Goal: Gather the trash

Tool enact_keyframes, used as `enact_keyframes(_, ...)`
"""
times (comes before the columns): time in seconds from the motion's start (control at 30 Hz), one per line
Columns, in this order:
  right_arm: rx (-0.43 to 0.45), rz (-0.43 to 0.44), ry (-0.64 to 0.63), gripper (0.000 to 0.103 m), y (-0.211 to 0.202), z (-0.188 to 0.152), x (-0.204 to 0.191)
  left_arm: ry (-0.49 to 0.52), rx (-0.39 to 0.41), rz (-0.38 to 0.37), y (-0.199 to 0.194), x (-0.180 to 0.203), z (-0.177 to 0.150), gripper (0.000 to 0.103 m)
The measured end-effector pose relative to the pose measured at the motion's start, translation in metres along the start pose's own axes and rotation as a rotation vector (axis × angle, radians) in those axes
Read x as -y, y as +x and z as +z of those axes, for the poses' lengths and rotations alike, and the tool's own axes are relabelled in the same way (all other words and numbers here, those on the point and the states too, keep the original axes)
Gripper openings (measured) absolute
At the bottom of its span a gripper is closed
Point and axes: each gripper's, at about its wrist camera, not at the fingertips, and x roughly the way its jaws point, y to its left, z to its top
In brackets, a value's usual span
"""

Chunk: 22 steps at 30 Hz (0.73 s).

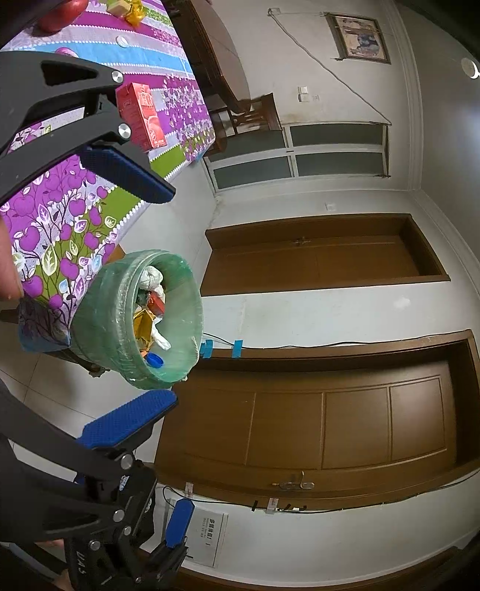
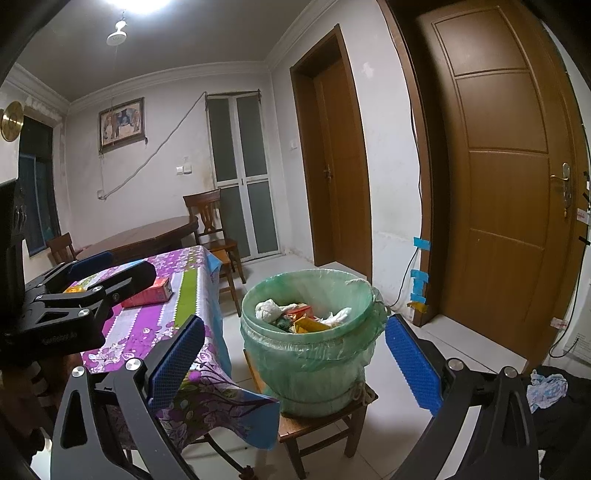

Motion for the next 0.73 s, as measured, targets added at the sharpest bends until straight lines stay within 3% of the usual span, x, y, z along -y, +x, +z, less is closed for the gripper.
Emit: enact_keyframes(0.73,-0.003,0.007,-0.003,0.098,0.0014,0.0,-0.001,-0.012,-0.03,0.006,0.0034,-0.0019,-0.0022,0.097)
